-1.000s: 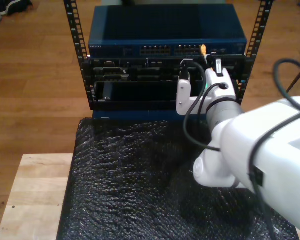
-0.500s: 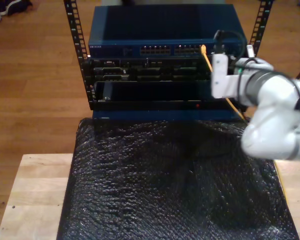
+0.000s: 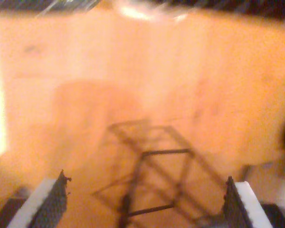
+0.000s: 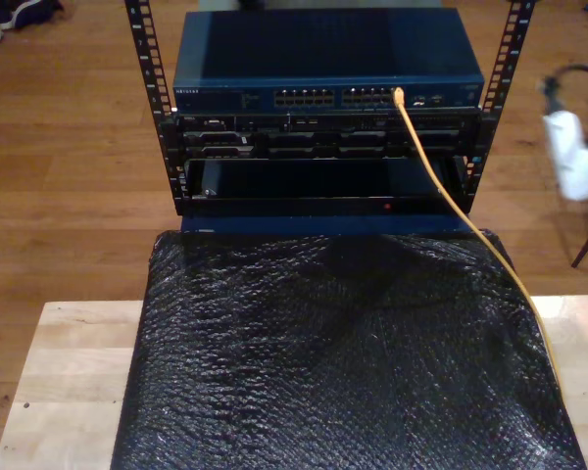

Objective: Grab the cable and plug it in

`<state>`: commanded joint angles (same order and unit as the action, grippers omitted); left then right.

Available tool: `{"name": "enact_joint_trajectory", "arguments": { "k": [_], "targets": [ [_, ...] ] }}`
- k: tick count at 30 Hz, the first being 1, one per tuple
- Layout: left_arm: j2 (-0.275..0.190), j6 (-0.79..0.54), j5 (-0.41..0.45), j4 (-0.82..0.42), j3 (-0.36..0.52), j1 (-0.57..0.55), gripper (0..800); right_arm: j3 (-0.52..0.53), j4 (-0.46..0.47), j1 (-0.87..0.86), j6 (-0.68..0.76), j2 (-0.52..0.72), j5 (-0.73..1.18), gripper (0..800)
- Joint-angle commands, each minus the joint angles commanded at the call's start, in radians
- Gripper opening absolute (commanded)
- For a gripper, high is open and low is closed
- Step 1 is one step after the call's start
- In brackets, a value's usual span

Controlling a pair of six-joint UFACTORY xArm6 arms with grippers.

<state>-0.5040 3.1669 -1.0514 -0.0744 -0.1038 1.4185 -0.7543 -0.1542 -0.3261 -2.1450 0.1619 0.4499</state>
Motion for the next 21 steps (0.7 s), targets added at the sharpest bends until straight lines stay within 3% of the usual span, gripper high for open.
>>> {"name": "enact_joint_trajectory", "arguments": {
  "k": [9, 21],
  "targets": [
    [0.0, 0.0, 0.0, 0.0, 0.0, 0.0, 800, 0.025, 0.008, -0.282, -0.212, 0.135, 0.359, 798],
    [0.0, 0.0, 0.0, 0.0, 0.0, 0.0, 800, 0.267, 0.061, -0.701, -0.565, 0.453, 0.635, 798]
  ]
}}
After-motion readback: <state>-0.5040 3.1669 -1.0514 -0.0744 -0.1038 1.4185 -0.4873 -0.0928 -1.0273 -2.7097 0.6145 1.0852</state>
